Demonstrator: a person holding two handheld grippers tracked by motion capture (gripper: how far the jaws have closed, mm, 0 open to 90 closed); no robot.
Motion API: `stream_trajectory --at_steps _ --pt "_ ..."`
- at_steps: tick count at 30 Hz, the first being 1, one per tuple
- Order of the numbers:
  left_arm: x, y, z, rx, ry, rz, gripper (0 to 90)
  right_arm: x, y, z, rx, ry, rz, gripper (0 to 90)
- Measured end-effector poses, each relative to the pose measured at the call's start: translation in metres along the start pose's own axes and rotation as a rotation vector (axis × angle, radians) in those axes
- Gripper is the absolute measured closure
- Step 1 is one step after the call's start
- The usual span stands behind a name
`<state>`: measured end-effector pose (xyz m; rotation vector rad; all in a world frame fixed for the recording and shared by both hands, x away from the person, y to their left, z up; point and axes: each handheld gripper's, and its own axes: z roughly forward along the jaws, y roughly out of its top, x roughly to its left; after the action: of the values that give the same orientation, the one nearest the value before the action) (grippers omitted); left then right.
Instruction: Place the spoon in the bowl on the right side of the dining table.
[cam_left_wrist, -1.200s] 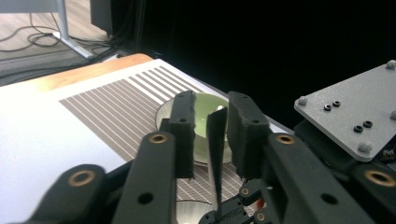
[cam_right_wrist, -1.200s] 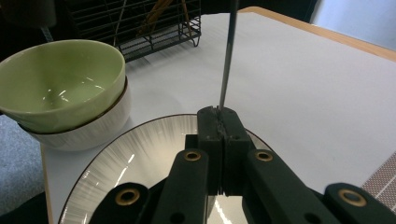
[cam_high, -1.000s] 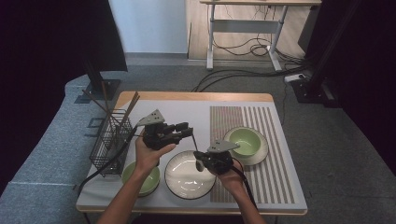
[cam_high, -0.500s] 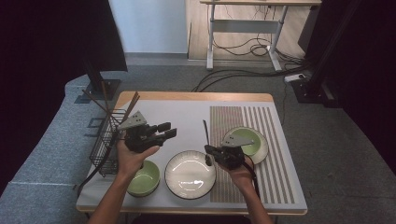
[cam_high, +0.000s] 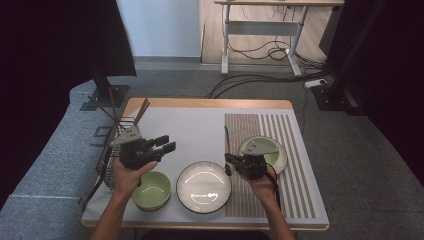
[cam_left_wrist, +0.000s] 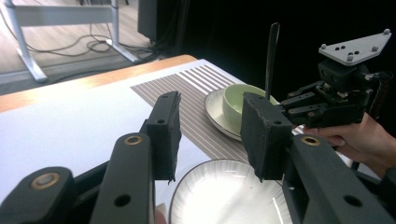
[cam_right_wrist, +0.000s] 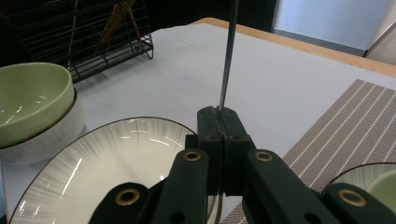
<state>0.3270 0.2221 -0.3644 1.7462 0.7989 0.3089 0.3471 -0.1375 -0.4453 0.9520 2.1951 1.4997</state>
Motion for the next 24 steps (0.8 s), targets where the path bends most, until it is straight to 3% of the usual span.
stream_trajectory --at_steps 12,24 --pt "0.01 -0.015 -0.021 0.006 0.023 -0.021 57.6 -0.01 -0.001 -0.009 -0.018 -0.03 0.026 89.6" --pt "0.007 -0.029 -0.034 0.03 0.045 0.003 56.9 -0.018 -0.002 -0.015 -0.021 -0.054 0.04 89.5"
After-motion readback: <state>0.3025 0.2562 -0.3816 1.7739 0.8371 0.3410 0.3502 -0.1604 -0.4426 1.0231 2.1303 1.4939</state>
